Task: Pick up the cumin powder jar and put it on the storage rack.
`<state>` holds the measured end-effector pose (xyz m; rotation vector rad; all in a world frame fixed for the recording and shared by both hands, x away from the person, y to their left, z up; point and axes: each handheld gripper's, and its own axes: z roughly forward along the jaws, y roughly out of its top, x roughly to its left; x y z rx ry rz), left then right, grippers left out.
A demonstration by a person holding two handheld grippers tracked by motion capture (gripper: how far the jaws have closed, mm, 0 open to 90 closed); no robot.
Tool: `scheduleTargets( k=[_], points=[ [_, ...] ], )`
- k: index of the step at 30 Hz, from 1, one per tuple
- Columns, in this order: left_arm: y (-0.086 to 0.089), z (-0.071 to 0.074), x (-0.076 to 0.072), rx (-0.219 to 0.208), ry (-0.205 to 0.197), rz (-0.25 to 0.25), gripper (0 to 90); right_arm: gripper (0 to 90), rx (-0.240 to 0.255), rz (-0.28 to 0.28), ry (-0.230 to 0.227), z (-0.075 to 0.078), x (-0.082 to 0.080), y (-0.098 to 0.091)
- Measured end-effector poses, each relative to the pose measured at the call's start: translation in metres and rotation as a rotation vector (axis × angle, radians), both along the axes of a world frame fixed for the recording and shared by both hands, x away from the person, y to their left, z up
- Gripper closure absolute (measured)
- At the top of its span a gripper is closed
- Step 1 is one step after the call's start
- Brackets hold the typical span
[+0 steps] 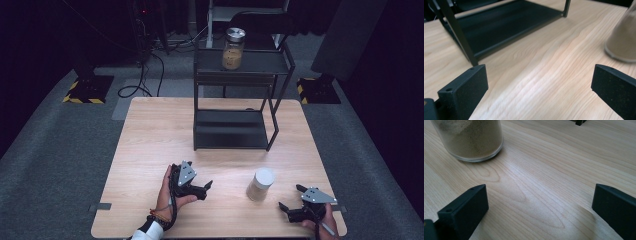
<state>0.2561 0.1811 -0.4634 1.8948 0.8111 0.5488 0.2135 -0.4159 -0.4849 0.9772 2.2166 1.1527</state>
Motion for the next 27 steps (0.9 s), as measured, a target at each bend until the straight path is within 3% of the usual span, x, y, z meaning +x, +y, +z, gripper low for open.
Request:
scheduleTargets(
  k=[18,27],
  points=[
    [-0.001,-0.023,-0.001,0.059,0.079,-0.016,1.2,0.3,-0.001,0.001,-0.001,0.000,0.000,0.000],
    [-0.003,-0.026,0.000,0.079,0.088,-0.024,1.7,0.3,-0.001,0.008,-0.003,0.000,0.000,-0.001]
  ],
)
